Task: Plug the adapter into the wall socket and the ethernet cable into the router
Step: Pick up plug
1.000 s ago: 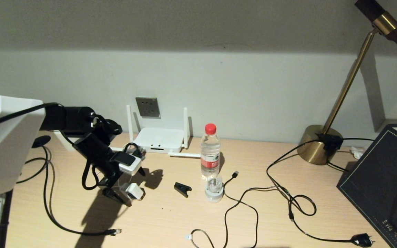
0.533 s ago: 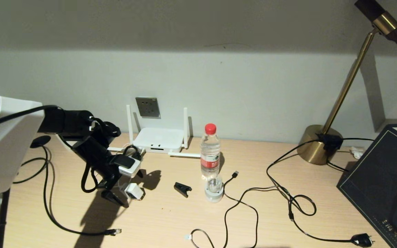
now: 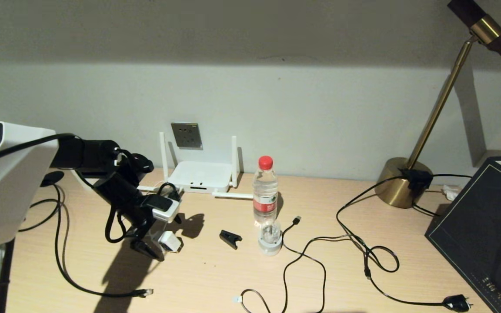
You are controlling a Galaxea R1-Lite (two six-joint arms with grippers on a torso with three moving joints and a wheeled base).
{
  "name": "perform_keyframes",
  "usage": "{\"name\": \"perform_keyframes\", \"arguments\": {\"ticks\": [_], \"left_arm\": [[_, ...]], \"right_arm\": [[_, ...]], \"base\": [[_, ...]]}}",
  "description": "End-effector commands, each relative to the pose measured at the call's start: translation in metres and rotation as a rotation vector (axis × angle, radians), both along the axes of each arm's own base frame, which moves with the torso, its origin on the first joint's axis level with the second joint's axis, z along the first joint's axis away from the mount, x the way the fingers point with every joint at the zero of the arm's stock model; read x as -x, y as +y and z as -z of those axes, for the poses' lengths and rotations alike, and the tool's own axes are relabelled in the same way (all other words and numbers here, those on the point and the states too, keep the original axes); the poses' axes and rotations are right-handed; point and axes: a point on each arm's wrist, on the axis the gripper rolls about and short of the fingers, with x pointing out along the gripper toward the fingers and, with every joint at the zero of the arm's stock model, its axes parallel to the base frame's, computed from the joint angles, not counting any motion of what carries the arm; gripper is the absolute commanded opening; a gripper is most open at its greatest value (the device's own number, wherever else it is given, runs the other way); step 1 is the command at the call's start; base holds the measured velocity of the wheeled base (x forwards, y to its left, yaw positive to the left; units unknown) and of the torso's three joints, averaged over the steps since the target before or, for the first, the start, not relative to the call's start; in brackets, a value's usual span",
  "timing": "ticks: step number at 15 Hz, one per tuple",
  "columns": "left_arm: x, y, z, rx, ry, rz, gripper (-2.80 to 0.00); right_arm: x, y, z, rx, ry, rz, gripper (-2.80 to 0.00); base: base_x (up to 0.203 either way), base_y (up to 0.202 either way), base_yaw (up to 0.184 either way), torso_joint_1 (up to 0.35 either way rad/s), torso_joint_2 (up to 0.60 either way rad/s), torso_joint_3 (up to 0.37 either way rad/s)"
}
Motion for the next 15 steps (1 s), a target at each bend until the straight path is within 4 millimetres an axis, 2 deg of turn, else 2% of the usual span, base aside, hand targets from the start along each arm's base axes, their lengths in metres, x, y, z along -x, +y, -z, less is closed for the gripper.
{"name": "perform_keyframes", "arguments": {"ticks": [1, 10, 13, 15], "left_arm": [[0.001, -0.001, 0.001, 0.001, 0.004, 0.009, -2.8], [-0.002, -0.001, 0.006, 0.008, 0.0, -0.007, -2.8], [0.019, 0.0, -0.007, 0.057, 0.023, -0.05, -2.8], [0.04, 0.0, -0.027, 0.161, -0.012, -0.105, -2.8]], "right_arm": [[-0.003, 0.0, 0.01, 0.001, 0.036, 0.0, -2.8], [-0.003, 0.0, 0.01, 0.001, 0.036, 0.0, -2.8], [-0.003, 0.0, 0.01, 0.001, 0.036, 0.0, -2.8], [-0.003, 0.0, 0.01, 0.001, 0.036, 0.0, -2.8]], "base": [[0.0, 0.0, 0.0, 0.0, 0.0, 0.0], [0.0, 0.0, 0.0, 0.0, 0.0, 0.0], [0.0, 0.0, 0.0, 0.0, 0.0, 0.0], [0.0, 0.0, 0.0, 0.0, 0.0, 0.0]]}}
